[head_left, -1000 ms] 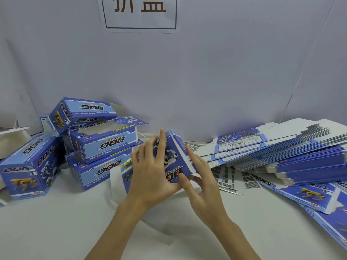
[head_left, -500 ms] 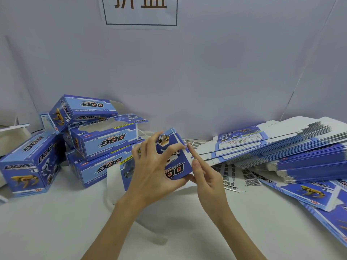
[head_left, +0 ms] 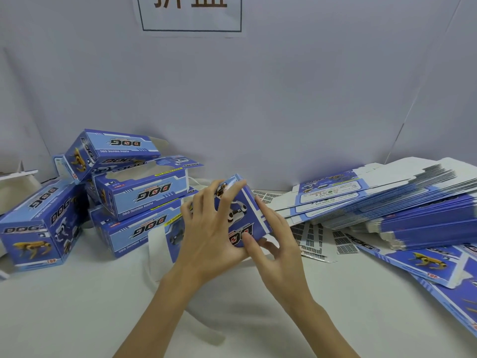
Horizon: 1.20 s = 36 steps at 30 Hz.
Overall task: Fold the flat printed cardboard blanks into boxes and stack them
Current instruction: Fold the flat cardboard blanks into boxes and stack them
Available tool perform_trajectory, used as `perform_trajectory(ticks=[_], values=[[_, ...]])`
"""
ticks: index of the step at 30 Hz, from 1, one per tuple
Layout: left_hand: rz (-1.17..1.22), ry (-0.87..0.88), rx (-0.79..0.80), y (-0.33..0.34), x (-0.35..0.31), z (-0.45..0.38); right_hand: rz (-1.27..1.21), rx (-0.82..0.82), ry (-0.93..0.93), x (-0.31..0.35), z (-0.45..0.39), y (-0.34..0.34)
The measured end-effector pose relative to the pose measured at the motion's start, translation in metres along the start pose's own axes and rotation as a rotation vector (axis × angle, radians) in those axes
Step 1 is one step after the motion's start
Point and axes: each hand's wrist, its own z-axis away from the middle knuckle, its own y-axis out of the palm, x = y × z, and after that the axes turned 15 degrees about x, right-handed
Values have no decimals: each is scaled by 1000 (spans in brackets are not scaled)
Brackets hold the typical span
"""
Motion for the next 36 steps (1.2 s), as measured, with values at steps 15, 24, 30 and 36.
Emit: perform_trajectory(ticks=[15,24,30,36], values=[[-52,-9,-12,4,5,1,158,42,-45,-7,4,1],[70,133,-21,6,-1,-1,67,122,-38,2,-3,-11],[711,157,139,-6,8,-7,141,-120,-144,5,-12,-34],[1536,-389,149,-13,27,-11,571,194,-266,0,-10,-39]])
